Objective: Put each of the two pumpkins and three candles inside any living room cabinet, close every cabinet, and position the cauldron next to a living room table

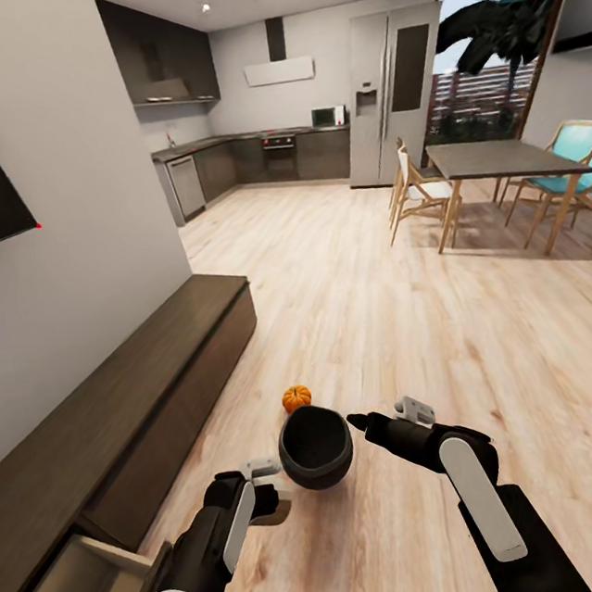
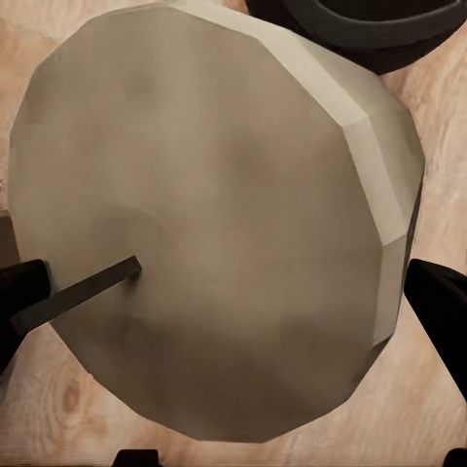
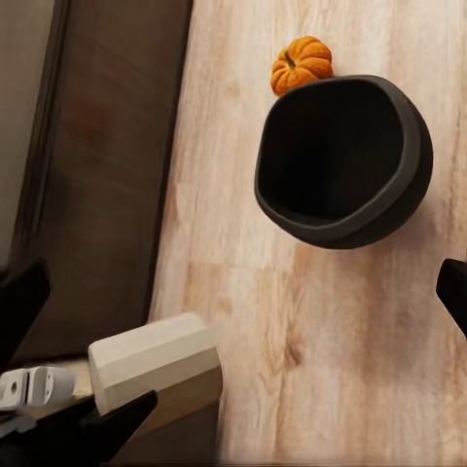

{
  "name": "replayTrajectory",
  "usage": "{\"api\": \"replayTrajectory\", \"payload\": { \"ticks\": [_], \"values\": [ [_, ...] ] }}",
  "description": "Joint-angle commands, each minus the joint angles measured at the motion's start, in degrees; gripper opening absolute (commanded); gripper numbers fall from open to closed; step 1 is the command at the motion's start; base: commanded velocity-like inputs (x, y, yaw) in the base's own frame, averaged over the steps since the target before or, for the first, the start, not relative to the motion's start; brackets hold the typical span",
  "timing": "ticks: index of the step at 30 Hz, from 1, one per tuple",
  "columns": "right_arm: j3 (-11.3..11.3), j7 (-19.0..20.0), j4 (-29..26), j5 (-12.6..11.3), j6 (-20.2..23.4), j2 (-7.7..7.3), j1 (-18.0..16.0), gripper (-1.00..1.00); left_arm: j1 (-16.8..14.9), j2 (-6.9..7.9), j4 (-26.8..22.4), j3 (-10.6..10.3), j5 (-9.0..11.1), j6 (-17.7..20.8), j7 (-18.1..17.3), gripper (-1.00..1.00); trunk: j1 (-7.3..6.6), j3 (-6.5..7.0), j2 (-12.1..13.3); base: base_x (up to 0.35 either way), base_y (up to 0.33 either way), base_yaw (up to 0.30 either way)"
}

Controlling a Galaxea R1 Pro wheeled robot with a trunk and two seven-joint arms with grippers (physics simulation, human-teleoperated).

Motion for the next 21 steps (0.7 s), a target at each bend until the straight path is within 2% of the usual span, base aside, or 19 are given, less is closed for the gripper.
{"api": "replayTrajectory", "payload": {
  "ticks": [1, 13, 21],
  "values": [
    [0.0, -0.6, -0.1, -0.6, 0.09, 0.0, -0.03, 1.0, -0.04, -0.02, -0.15, -0.15, 0.59, 0.13, 0.41, -1.0, -0.01, -0.09, -0.03, 0.0, 0.0, 0.263],
    [0.04, -0.6, -0.1, -0.6, 0.08, 0.0, -0.03, 1.0, -0.04, -0.01, -0.47, -0.39, 0.53, 0.07, 0.38, -1.0, -0.23, -0.33, 0.38, 0.054, -0.054, 0.264],
    [0.04, -0.51, -0.12, -0.6, -0.09, 0.0, -0.03, 1.0, -0.04, -0.06, -0.41, -0.49, 0.41, 0.15, 0.41, -1.0, -1.98, 1.06, 3.58, 0.004, -0.005, 0.042]
  ]
}}
